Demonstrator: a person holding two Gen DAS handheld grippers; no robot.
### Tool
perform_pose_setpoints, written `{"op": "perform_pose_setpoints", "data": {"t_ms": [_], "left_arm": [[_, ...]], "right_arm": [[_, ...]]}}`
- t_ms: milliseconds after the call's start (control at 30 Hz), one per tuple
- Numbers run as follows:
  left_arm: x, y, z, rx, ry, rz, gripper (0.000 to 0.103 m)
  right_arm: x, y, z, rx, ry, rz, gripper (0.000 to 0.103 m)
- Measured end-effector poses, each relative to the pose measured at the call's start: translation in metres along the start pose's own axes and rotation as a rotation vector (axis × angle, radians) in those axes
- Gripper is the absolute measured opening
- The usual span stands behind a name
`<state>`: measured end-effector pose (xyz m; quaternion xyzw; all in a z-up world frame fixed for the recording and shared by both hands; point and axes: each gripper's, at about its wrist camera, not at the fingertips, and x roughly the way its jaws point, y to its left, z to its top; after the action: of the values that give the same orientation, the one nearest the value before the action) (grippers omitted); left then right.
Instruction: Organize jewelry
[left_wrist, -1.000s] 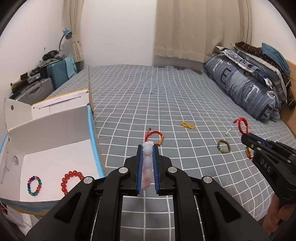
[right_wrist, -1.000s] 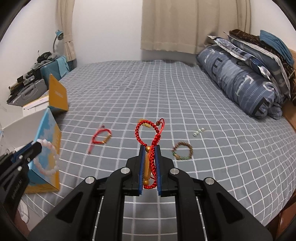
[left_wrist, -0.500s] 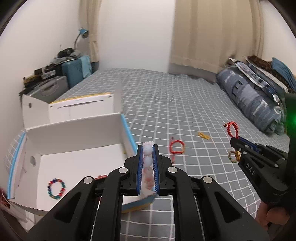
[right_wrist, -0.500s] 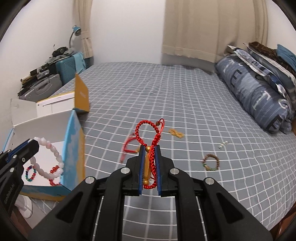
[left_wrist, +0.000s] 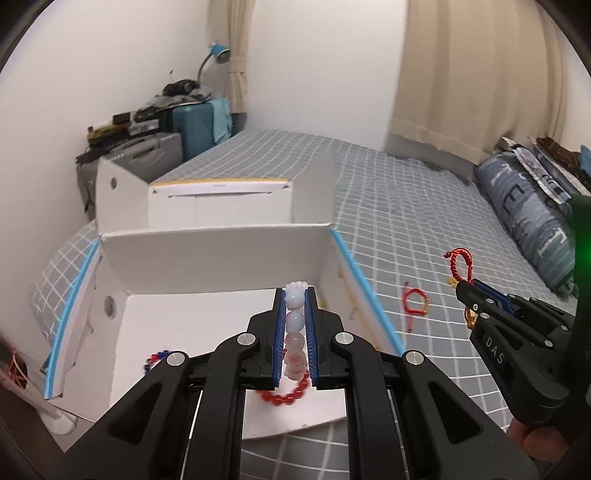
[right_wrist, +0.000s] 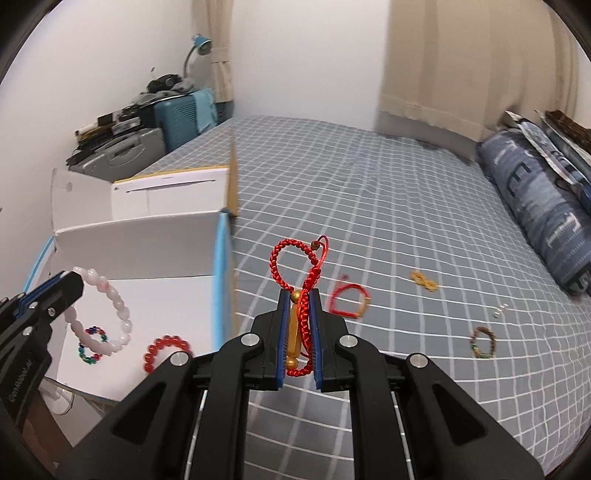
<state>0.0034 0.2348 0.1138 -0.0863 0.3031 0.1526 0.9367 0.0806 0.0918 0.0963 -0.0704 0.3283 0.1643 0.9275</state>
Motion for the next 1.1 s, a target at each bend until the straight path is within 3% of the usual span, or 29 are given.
{"op": "perform_pose_setpoints", "data": {"t_ms": [567, 1100], "left_arm": [[0.033, 0.089, -0.012, -0.082, 0.099, 0.161, 0.01], [0.066, 0.119, -0.023, -0.105, 0.19, 0.222, 0.01]], "right_arm": [[0.039, 0.1, 0.0, -0.08, 0.06, 0.115, 0.01], [0.084, 0.13, -0.012, -0.102, 0.193, 0.123, 0.01]]}}
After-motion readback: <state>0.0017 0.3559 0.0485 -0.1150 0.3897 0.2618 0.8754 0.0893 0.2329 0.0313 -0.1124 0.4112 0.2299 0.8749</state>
